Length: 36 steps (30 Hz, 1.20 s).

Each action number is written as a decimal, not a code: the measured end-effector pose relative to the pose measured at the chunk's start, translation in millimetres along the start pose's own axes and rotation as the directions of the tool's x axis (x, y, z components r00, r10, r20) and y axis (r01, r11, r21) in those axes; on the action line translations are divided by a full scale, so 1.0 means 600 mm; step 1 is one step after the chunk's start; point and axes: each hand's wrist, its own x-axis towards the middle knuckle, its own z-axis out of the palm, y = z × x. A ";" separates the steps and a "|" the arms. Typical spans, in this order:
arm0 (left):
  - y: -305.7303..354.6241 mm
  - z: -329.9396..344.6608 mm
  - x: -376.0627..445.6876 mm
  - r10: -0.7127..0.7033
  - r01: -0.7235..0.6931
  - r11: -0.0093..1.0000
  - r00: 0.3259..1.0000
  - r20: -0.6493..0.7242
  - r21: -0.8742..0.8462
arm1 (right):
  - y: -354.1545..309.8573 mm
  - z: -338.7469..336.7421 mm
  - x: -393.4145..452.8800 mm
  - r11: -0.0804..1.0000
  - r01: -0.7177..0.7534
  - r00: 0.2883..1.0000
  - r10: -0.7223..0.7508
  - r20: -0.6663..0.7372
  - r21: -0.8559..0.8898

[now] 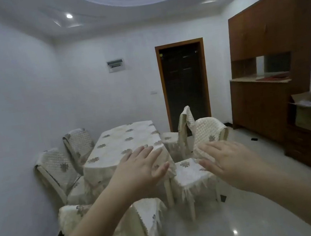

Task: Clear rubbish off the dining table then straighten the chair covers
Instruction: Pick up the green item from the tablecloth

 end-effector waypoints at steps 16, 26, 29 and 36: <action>0.032 0.070 0.175 -0.065 0.065 0.998 0.998 -0.006 0.016 | 0.143 0.050 0.143 0.999 0.045 0.998 -0.046 -0.047 -0.015; -0.105 0.140 0.294 -0.061 0.061 0.998 0.997 -0.045 0.015 | 0.092 0.110 0.338 0.997 0.056 0.997 -0.059 -0.056 -0.053; -0.155 0.162 0.335 -0.068 0.068 0.998 0.998 -0.013 0.003 | 0.081 0.124 0.397 0.996 0.067 0.995 -0.072 -0.072 -0.066; -0.227 0.209 0.437 -0.046 0.046 0.999 0.998 -0.037 -0.020 | 0.099 0.165 0.502 0.999 0.025 0.998 -0.027 -0.064 -0.039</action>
